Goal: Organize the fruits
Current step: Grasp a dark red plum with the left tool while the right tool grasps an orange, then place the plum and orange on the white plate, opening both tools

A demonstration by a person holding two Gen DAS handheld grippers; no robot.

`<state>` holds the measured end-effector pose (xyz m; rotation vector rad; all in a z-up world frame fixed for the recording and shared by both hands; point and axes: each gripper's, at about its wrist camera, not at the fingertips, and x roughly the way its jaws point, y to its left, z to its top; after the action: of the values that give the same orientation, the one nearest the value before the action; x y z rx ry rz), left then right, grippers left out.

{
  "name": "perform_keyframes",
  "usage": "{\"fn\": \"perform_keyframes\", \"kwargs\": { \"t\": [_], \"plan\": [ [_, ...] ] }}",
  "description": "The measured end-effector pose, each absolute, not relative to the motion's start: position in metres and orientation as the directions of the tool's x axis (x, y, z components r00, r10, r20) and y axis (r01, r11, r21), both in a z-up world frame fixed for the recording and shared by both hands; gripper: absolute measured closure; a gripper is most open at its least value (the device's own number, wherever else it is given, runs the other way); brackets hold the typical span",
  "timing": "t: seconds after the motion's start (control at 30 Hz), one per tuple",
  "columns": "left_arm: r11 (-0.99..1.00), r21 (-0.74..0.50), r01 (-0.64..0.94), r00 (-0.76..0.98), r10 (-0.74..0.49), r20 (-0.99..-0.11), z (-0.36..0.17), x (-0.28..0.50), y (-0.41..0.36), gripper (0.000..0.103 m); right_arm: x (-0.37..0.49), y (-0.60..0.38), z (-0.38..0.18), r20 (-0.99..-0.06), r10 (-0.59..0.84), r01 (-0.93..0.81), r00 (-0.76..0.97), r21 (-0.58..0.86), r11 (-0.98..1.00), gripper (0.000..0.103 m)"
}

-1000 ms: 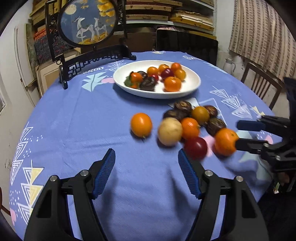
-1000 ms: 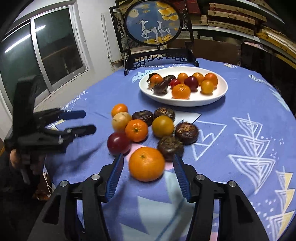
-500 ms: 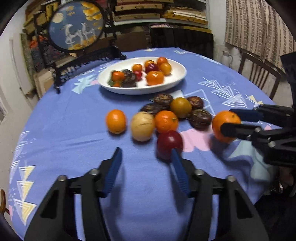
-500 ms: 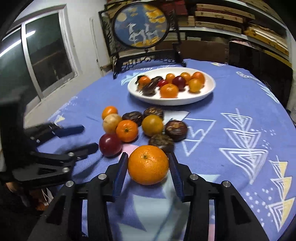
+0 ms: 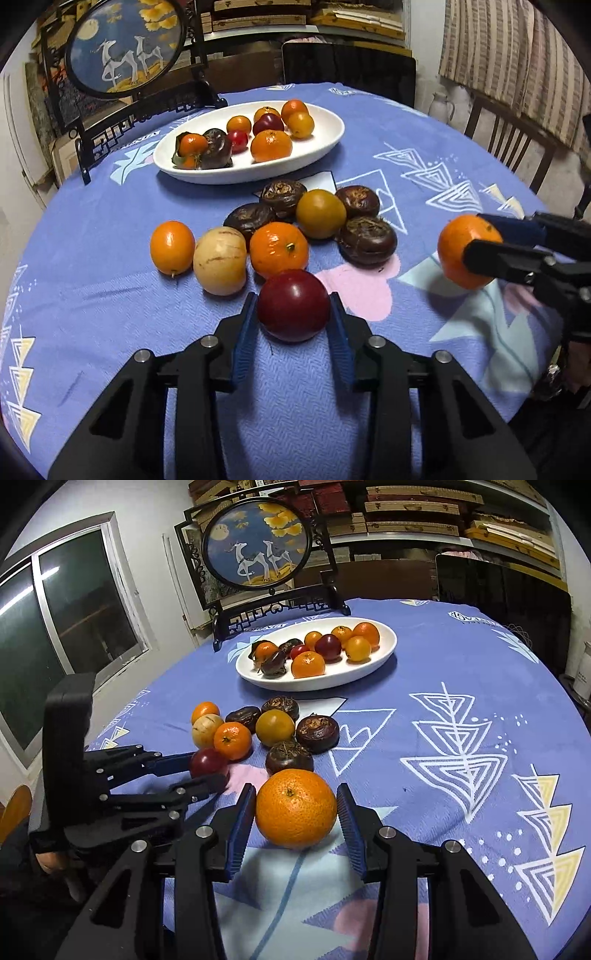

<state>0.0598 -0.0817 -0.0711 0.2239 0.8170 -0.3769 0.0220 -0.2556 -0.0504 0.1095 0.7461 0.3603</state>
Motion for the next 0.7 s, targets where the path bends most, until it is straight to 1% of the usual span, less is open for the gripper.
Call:
{"fn": "perform_keyframes", "kwargs": {
  "t": [0.13, 0.47, 0.57, 0.7],
  "plan": [
    [0.907, 0.026, 0.421, 0.632, -0.272, -0.726, -0.064, 0.051, -0.079, 0.066, 0.022, -0.26, -0.051, -0.639, 0.366, -0.279, 0.676, 0.238, 0.93, 0.058],
    [0.912, 0.002, 0.41, 0.657, -0.294, -0.694, -0.037, 0.044, -0.068, 0.066, 0.029, -0.262, -0.047, -0.642, 0.392, -0.284, 0.659, 0.271, 0.92, 0.058],
    [0.913, -0.02, 0.409, 0.661, -0.311, -0.683, -0.023, 0.055, -0.063, 0.066, 0.039, -0.267, -0.034, -0.632, 0.402, -0.287, 0.663, 0.281, 0.916, 0.058],
    [0.918, -0.05, 0.393, 0.668, -0.323, -0.671, 0.001, 0.091, -0.056, 0.066, 0.069, -0.274, -0.005, -0.606, 0.404, -0.29, 0.685, 0.283, 0.914, 0.058]
  ]
}}
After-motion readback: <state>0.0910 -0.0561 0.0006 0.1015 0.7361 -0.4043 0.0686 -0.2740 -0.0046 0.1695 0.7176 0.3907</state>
